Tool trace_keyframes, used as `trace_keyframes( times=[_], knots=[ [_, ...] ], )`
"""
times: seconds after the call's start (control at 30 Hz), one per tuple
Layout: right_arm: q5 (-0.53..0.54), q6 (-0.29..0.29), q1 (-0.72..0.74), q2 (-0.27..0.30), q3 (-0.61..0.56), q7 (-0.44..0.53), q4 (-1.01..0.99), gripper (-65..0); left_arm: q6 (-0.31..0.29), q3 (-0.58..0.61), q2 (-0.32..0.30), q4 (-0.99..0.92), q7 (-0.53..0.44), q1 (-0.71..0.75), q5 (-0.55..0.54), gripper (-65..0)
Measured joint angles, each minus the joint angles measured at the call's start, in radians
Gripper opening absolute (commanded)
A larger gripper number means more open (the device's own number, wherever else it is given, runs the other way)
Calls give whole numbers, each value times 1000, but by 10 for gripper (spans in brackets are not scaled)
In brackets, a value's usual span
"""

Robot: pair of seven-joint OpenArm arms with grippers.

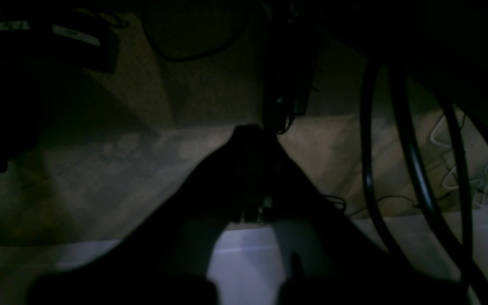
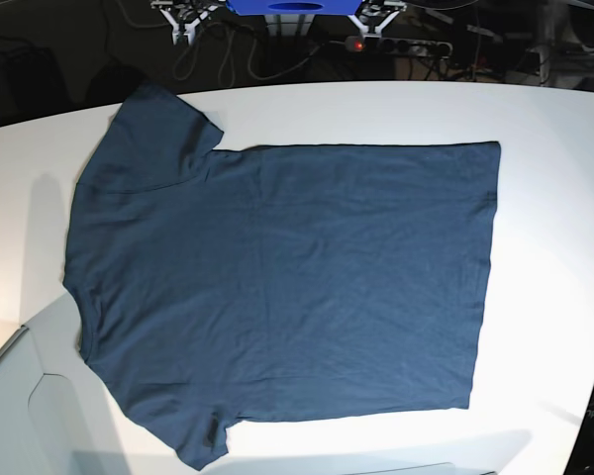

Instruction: Fold the T-shirt properly

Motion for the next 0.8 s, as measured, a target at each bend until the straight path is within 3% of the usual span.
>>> trace_keyframes(
  times=[0.23,0.57,0.8],
  knots=[
    [0,2,-32,2,-1,-118,110,-650,0,3,0,0,-1,-1,0,-650],
    [0,3,-77,8,-1,-119,160,-650,0,-4,-7,19,-10,25,0,-650],
    [-2,11,-315,51,-1,-130,543,-650,2,-9,-53,343,-2,240,-3,-650]
  ],
)
